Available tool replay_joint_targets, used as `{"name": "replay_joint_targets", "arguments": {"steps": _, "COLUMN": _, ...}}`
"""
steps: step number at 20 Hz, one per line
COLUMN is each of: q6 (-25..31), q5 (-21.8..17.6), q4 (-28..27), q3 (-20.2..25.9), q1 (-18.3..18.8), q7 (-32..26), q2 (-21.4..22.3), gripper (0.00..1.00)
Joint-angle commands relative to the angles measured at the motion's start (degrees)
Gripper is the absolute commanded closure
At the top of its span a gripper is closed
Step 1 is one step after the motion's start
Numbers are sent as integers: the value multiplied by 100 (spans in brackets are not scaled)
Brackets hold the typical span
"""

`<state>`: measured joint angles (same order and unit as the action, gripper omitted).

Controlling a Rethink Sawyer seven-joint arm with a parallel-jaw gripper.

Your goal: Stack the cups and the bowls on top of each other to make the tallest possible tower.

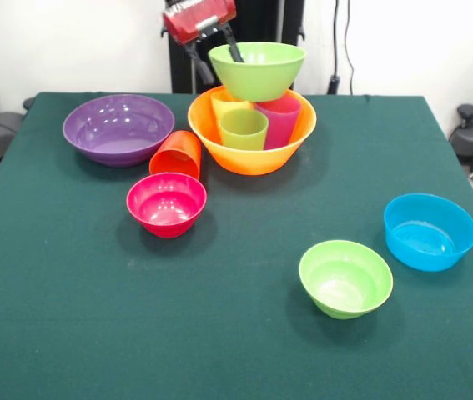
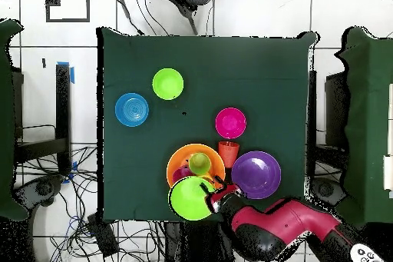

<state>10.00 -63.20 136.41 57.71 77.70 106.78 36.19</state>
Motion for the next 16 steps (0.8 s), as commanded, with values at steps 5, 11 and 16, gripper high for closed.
{"name": "replay_joint_targets", "arguments": {"steps": 5, "q6": -1418, "q5": 1181, "q4": 572, "q3": -456, "q1": -941, "q7": 973, "q2": 4056, "gripper": 0}}
{"name": "replay_joint_targets", "arguments": {"steps": 11, "q6": -1370, "q5": 1966, "q4": 850, "q3": -130, "q1": -960, "q7": 807, "q2": 4590, "gripper": 0}}
{"name": "replay_joint_targets", "arguments": {"steps": 16, "q6": -1407, "q5": 2064, "q4": 941, "q3": -674, "q1": -1405, "q7": 806, "q2": 4492, "gripper": 0}}
